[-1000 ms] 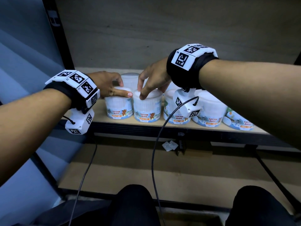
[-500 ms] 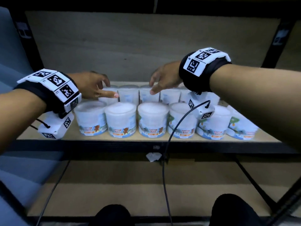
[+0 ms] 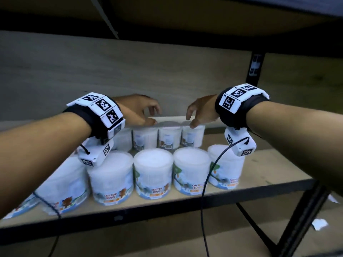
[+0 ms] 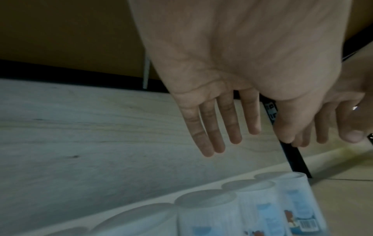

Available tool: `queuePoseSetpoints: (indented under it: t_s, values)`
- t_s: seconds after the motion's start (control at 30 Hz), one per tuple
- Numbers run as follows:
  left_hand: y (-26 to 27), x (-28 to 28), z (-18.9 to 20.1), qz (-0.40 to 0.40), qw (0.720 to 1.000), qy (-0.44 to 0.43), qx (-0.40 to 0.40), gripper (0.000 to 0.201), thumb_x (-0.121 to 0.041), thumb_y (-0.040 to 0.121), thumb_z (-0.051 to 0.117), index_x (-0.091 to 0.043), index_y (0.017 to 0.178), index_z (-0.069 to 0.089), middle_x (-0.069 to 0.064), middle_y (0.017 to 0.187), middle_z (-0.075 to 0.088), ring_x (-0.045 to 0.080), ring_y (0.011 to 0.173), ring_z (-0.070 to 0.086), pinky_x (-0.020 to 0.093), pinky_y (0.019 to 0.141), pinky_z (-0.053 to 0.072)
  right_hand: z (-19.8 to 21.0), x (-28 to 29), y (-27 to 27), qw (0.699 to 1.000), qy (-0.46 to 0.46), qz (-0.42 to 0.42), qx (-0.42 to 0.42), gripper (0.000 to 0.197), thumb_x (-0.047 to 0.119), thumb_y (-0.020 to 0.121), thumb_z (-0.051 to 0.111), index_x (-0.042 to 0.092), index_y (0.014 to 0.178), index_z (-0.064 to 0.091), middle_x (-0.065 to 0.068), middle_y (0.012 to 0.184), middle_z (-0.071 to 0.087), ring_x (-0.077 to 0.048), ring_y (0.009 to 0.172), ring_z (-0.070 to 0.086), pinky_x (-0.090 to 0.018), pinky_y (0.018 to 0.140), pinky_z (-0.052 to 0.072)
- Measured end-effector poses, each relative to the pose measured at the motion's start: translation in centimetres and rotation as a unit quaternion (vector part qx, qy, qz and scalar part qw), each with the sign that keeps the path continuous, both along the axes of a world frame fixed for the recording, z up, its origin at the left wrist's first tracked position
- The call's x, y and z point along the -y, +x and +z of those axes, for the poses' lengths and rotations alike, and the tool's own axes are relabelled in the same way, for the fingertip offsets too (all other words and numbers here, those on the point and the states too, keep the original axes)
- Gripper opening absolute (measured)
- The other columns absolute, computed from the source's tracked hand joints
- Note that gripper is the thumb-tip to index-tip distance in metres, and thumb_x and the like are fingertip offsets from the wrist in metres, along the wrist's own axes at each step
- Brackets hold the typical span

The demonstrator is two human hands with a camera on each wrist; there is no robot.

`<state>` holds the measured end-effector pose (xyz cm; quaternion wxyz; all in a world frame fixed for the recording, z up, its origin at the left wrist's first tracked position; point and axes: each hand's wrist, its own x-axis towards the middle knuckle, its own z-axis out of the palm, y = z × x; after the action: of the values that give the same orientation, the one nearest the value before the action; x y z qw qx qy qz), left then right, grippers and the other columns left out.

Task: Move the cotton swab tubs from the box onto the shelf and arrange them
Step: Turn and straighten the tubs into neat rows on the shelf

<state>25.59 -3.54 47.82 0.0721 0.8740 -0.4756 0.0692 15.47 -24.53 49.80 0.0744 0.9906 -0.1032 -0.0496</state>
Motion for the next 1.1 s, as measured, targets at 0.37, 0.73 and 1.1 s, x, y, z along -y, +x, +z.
queuePoseSetpoints:
  t_s: [0.37,0.73,1.1]
  values:
    - [3.4,6.8,-1.8,-0.069,0.994,0.067,-0.043,0.044,-0.039,0.088,0.068,-0.033,0.13,0.054,-0.011,0.129,0.053,0.012,0.115,0.055,0.028,0.096,0.048,-0.7,5.7,3.2,0.998,-0.002,0.048,-0.028,0.061,0.059,0.085,0.066,0.044,0.139,0.042,0.006,0.133,0.056,-0.017,0.118,0.052,-0.034,0.103,0.041]
    - [7.2,10.4,-2.7,-0.032,0.985,0.166,-0.042,0.07,-0.055,0.079,0.072,-0.043,0.139,0.04,-0.014,0.143,0.044,0.014,0.125,0.048,0.031,0.102,0.04,-4.1,9.5,8.4,0.993,0.11,0.006,-0.048,0.077,0.059,0.078,0.074,0.04,0.144,0.037,0.003,0.134,0.05,-0.011,0.091,0.06,-0.035,0.089,0.056]
    - [8.6,12.2,-4.6,-0.02,0.99,0.127,-0.059,0.06,-0.037,0.076,0.081,-0.034,0.127,0.049,-0.005,0.131,0.054,0.013,0.103,0.05,0.025,0.087,0.038,-5.3,9.4,10.5,0.99,0.135,-0.017,-0.025,0.061,0.054,0.075,0.08,0.031,0.127,0.055,0.01,0.098,0.055,-0.012,0.082,0.063,-0.025,0.061,0.056]
